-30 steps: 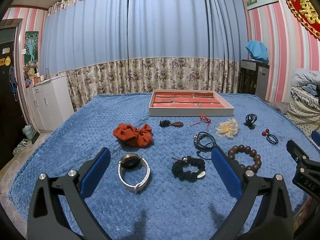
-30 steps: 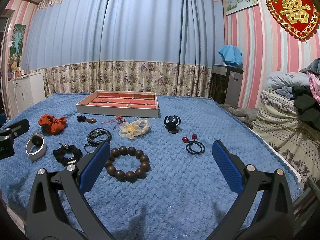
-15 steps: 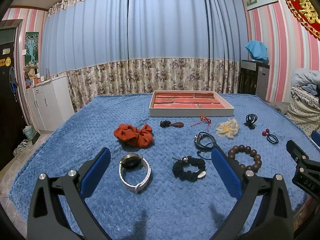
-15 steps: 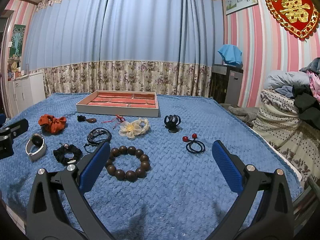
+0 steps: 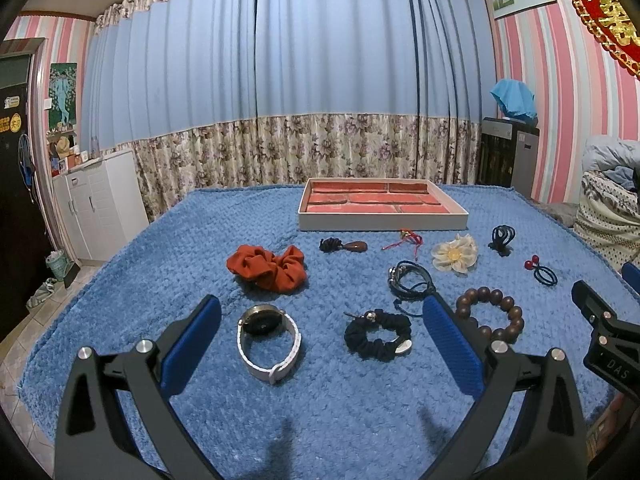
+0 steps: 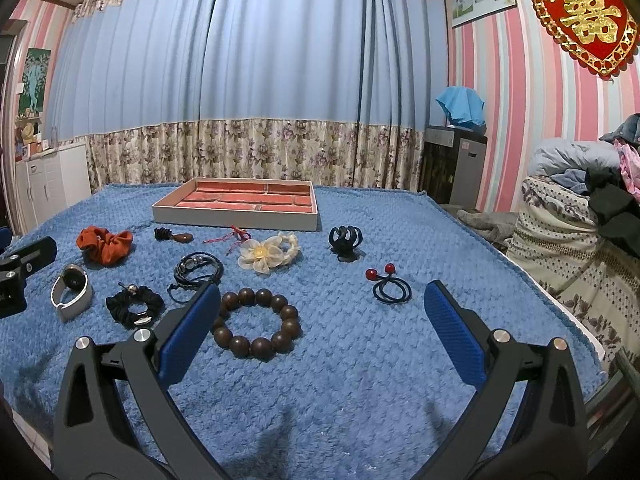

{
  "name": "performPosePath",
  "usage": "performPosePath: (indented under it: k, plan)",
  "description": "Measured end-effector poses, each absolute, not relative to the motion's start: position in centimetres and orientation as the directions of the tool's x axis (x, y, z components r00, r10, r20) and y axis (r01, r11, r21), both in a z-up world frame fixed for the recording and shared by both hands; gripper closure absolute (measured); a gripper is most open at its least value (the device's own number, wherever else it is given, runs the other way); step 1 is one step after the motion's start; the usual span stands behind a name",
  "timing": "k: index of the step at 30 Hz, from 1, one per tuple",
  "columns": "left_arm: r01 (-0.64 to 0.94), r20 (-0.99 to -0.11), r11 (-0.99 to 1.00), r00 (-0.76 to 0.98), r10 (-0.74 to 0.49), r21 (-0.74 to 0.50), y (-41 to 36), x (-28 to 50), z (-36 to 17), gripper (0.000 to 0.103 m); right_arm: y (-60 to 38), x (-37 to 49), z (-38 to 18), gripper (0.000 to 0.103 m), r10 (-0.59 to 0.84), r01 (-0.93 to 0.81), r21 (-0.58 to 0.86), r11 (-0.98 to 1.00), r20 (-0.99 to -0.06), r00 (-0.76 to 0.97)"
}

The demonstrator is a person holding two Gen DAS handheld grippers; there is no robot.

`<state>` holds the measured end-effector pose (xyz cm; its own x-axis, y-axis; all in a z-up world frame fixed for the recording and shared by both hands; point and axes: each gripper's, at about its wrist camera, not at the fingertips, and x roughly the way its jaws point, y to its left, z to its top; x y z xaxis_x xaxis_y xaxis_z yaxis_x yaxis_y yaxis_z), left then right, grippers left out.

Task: Organize jewelry
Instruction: 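Grasp the orange scrunchie with the left tool while the right tool grasps the braided bracelet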

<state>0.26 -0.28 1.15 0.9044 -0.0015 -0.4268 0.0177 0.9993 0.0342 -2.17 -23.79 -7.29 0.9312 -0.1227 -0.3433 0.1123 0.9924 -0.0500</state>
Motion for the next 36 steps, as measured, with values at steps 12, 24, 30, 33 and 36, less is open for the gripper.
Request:
performPosePath:
  k: [12,24,30,33,36]
  plan:
    - [0.05,-0.474,0.998,0.88,-0.026,0.038,-0.8,1.3,-0.2,0.005,-23.2,-0.5,-8.2,0.004,-0.098,0.083,-0.056,0.995,-0.384,0.918]
    - [0.068,-0.512,0.997,0.858,-0.044,0.029,-0.6,3.8,-0.4,0.005,-23.5,3.0,-8.6,0.004,-0.099,0.083,-0.055,0.995,-0.448,0.889]
    - [0.058,-0.524,0.997,0.851,-0.027,0.042,-0.5,5.9,-0.6,0.005,-23.7,4.6,-9.0,0.004,-0.104,0.091,-0.05,0.995,-0.476,0.873]
    - [0.049,-0.527,0.998,0.85,-0.021,0.039,-0.1,6.7,-0.7,0.005,-23.7,5.2,-9.1,0.004,-0.126,0.109,-0.064,0.992,-0.481,0.867]
    - [0.047,-0.525,0.999,0.851,-0.025,0.028,0.4,7.3,-0.7,0.005,-23.8,5.9,-9.4,0.004,-0.133,0.116,-0.064,0.991,-0.498,0.857]
